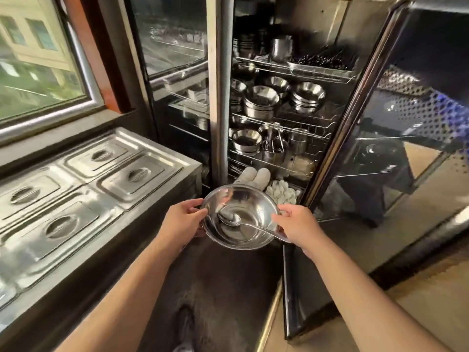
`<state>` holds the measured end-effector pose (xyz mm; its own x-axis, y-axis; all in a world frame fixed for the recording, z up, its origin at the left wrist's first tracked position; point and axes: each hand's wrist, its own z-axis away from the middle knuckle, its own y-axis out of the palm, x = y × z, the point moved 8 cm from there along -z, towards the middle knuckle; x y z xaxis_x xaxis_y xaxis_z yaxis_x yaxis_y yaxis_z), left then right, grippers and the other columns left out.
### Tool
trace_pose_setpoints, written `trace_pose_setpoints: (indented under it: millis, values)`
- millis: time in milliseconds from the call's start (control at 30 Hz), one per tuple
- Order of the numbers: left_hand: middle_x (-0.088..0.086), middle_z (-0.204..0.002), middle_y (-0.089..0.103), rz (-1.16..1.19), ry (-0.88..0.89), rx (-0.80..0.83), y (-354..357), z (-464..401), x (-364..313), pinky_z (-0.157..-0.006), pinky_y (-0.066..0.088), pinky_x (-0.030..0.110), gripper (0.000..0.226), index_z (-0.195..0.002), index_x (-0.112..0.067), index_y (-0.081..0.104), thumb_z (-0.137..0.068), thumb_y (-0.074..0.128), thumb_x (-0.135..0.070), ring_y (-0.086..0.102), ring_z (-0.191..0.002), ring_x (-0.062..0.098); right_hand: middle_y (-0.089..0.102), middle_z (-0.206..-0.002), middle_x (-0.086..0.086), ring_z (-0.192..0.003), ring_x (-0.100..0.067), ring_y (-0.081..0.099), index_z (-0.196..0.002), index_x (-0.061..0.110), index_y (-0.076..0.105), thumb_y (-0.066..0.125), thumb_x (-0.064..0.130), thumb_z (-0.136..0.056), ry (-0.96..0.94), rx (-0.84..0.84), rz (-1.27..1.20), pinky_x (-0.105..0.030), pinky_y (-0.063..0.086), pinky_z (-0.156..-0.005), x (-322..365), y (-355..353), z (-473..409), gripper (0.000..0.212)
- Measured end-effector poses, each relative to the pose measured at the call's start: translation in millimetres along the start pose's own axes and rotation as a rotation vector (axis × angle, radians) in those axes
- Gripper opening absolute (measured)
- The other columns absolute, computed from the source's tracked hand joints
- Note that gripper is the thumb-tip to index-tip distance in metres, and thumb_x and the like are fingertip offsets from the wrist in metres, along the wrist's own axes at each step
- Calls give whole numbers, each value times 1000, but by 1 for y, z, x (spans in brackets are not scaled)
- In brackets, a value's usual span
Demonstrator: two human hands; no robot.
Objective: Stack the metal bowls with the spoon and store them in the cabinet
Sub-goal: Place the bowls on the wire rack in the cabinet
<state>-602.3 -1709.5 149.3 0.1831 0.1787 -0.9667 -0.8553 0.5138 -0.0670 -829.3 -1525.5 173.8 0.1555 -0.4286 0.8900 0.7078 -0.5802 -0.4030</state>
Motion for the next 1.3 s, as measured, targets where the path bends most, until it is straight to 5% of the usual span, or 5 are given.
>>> trace_pose_setpoints:
  millis: [433, 600, 867, 1133, 1300]
  values:
    - [-6, -66, 75, -141, 26, 325, 101, -282, -89, -50, 60, 30, 28, -116, -13, 73, -89, 69, -6, 71, -57, 9, 60, -71, -15, -66, -25, 52, -80, 0, 69, 59, -2, -89, 178, -311, -61, -38, 42, -64, 34, -31, -198, 13]
    - [2, -83, 76, -273, 108, 410, 150, -354, -125, -79, 63, 50, 33, -114, -25, 77, -81, 74, -21, 71, -73, 21, 55, -62, -12, -60, -22, 47, -88, -8, 67, 59, 12, -91, 159, -425, -43, -35, 36, -61, 45, -64, -251, 22]
    - [-8, -70, 76, -226, 128, 494, 248, -439, -164, -52, 61, 28, 32, -80, -42, 76, -89, 71, -12, 76, -63, 16, 72, -69, -13, -57, -18, 61, -69, 32, 76, 61, 7, -89, 184, -511, -75, -36, 50, -59, 47, -132, -337, 35]
    - [-5, -85, 72, -243, 124, 429, 330, -503, -190, -51, 58, 23, 33, -128, -16, 66, -95, 67, -18, 73, -58, 6, 68, -72, -6, -61, -19, 64, -85, 15, 73, 59, 13, -89, 209, -531, 13, -31, 48, -53, 45, -195, -437, 15]
    - [-12, -94, 71, -262, 106, 469, 377, -530, -184, -53, 58, 21, 52, -142, -12, 55, -93, 69, -23, 74, -63, 5, 68, -122, -4, -107, -23, 66, -138, 18, 59, 61, 30, -93, 275, -549, 107, -40, 55, -88, 30, -221, -483, 46]
